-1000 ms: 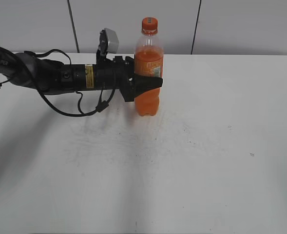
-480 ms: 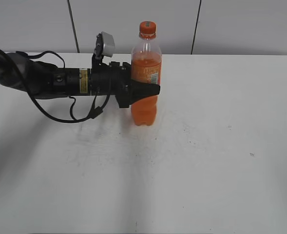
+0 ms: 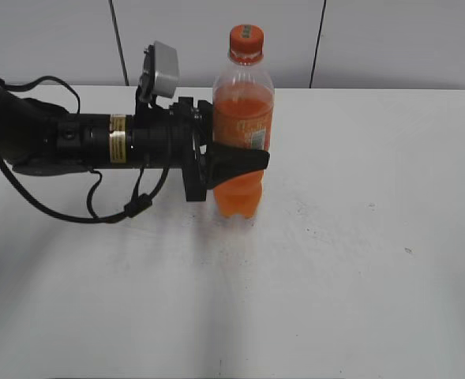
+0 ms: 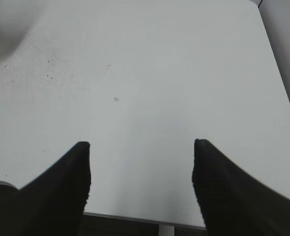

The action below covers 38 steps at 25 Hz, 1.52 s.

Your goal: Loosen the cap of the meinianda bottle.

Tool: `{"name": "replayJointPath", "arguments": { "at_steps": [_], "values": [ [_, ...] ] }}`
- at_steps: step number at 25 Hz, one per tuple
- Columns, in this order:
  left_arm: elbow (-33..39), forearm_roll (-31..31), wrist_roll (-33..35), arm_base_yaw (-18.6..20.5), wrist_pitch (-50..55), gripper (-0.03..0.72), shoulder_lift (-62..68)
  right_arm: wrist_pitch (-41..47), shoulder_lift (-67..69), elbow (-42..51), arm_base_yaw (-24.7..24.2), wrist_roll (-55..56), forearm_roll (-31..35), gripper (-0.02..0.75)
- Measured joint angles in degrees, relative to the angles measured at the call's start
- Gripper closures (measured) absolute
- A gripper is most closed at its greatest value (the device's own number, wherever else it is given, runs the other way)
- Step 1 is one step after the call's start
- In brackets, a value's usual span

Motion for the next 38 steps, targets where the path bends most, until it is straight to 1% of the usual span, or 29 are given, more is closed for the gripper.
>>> {"name": "replayJointPath", "arguments": {
  "at_steps": [5, 9, 12, 17, 31, 38],
  "values": [
    [7.43, -4.93, 7.87, -2.59, 0.12, 0.273, -0.73, 0.00, 0.00, 0.00, 0.00, 0.00, 0.00, 0.247],
    [9.03, -7.62, 10.41, -2.77, 0.26, 0.273, 0.18, 0.00, 0.00, 0.00, 0.00, 0.00, 0.00, 0.247],
    [9.09, -9.74, 11.20, -2.77, 0.32, 0.273, 2.17, 0.00, 0.00, 0.00, 0.00, 0.00, 0.00, 0.247],
    [9.09, -11.32, 11.87, -2.77, -0.90, 0.273, 4.16, 0.00, 0.00, 0.00, 0.00, 0.00, 0.00, 0.247],
    [9.09, -11.38, 11.87, -2.38, -1.54, 0.273, 4.49, 0.00, 0.00, 0.00, 0.00, 0.00, 0.00, 0.247],
    [9.09, -11.38, 11.87, -2.38, -1.55, 0.273, 4.49, 0.00, 0.00, 0.00, 0.00, 0.00, -2.13, 0.247]
  ]
}}
